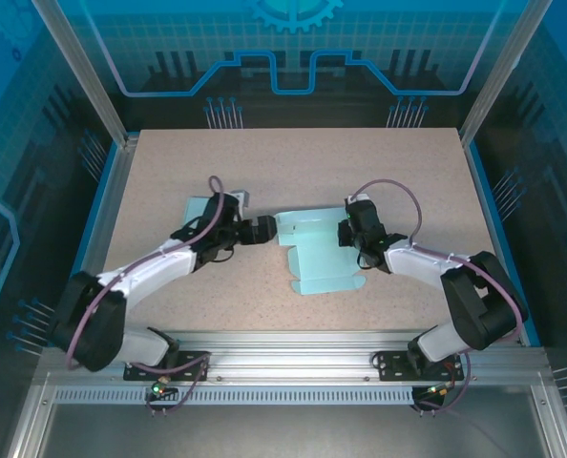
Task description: Fold the paper box
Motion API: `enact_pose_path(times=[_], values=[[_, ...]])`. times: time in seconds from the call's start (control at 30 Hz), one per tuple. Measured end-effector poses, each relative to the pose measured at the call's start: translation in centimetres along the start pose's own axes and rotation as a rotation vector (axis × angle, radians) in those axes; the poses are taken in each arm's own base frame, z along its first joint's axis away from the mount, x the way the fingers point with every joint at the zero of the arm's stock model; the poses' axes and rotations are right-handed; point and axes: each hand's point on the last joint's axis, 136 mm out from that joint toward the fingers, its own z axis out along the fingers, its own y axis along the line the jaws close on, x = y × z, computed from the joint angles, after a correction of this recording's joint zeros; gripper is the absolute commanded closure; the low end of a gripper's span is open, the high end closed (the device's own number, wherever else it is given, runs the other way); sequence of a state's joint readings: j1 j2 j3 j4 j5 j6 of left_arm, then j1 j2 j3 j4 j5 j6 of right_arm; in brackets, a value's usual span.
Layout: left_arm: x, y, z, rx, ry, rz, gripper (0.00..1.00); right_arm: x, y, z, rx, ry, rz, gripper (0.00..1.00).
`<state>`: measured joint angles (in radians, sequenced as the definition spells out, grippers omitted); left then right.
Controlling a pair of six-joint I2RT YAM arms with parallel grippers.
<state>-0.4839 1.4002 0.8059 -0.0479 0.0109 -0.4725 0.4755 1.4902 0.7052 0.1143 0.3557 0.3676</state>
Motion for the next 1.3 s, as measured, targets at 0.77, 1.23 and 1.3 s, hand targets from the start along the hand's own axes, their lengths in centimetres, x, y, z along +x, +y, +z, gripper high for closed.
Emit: enact_pose_path(times=[0.77, 1.23, 1.3], values=[[-3.7, -4.3, -0.8, 0.103, -0.128, -0.011, 0.01, 0.4, 0.3, -0.1, -0.026, -0.001, 0.024, 1.0], [-1.3, -2.0, 2.9, 0.02, -0.033, -0.022, 0.06, 0.4, 0.5, -0.1, -0.036, 0.0, 0.025, 1.0], [-1.1, -1.8, 3.4, 0.014, -0.023, -0.022, 0.06, 0.3, 0.5, -0.1, -0.038, -0.002, 0.026, 1.0]])
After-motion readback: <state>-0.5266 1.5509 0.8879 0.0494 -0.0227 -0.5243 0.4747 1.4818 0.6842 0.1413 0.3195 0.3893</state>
